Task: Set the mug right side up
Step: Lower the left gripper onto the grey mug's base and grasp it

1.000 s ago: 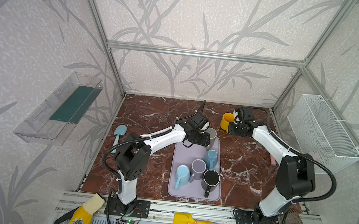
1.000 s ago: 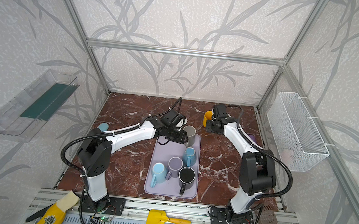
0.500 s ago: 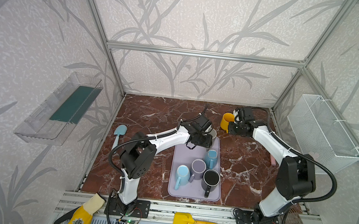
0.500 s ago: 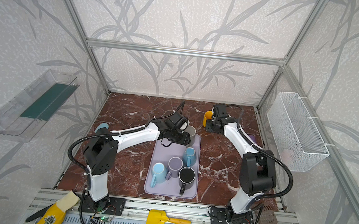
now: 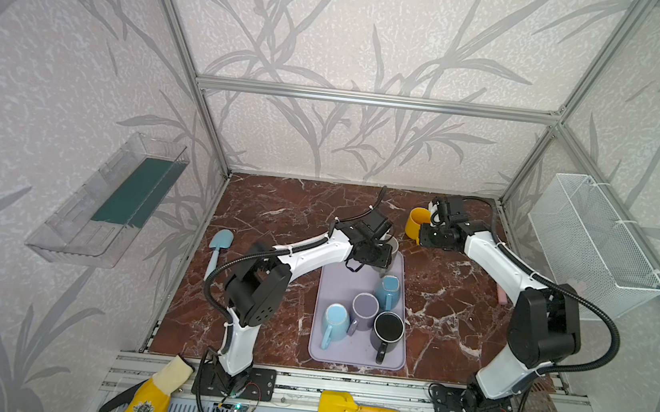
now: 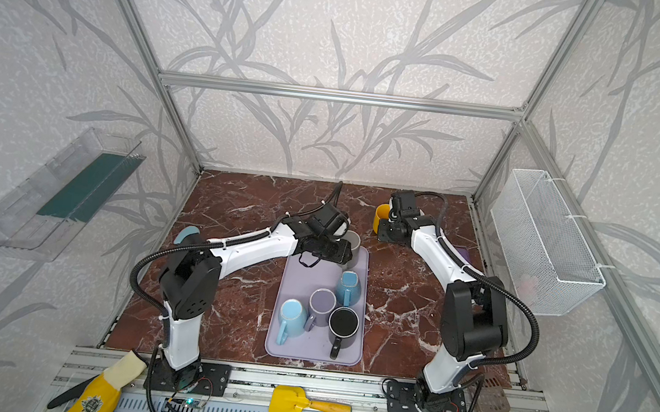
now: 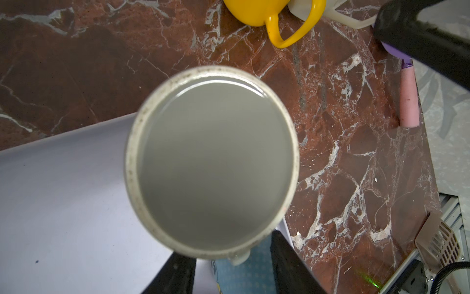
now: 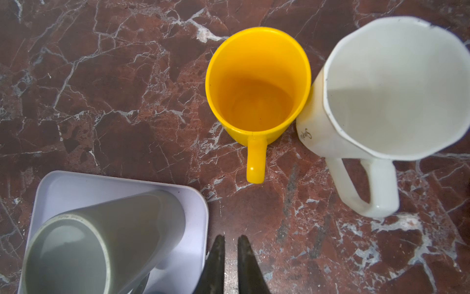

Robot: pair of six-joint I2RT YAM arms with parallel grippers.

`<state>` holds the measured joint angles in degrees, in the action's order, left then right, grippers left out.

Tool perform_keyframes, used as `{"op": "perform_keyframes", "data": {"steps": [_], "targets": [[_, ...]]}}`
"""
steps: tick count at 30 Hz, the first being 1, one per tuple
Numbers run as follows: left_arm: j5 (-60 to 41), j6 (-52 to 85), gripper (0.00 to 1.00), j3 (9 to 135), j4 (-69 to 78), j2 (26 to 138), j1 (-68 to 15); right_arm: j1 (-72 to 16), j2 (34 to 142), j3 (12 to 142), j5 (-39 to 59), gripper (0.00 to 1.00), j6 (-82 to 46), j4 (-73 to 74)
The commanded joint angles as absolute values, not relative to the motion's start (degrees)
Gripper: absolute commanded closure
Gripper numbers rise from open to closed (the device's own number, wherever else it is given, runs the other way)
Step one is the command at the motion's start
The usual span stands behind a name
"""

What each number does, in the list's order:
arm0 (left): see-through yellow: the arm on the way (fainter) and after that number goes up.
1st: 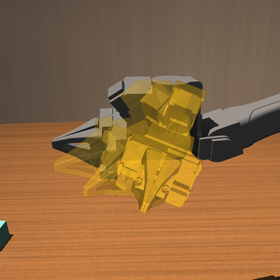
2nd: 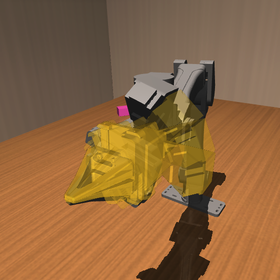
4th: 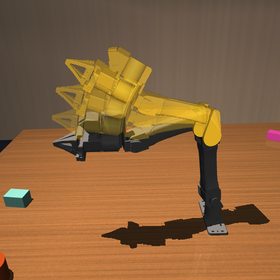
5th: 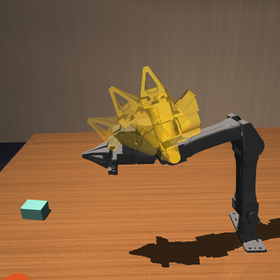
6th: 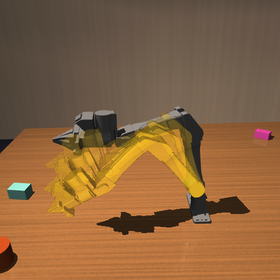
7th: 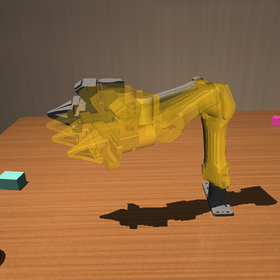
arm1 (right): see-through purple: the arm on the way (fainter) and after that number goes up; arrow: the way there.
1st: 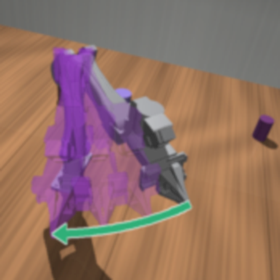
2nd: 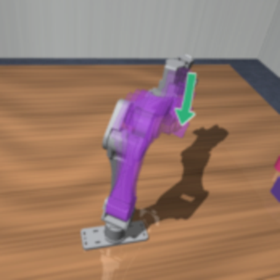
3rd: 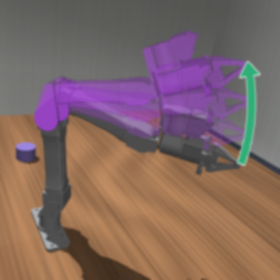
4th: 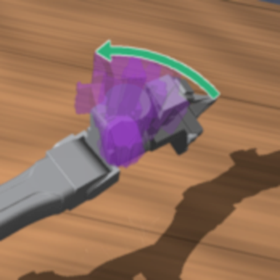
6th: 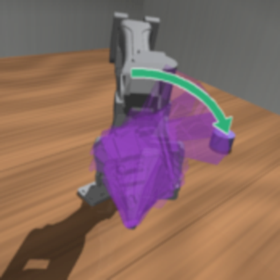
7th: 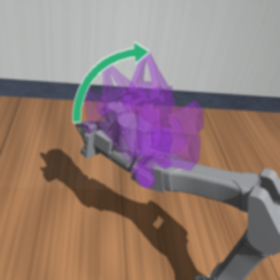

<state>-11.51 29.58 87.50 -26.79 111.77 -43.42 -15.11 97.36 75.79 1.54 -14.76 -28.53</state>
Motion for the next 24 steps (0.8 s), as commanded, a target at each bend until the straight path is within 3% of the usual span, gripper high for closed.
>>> {"op": "perform_keyframes", "data": {"steps": [1,24], "targets": [[-9.33,29.48,0.51,89.38,-28.8,113.07,-43.63,-15.38,95.11,75.15,1.49,0.86,-14.69,-28.43],[0.11,24.56,0.55,92.55,-38.23,113.25,-43.6,-15.47,94.31,74.97,1.5,0.87,-14.6,-28.45]]}}
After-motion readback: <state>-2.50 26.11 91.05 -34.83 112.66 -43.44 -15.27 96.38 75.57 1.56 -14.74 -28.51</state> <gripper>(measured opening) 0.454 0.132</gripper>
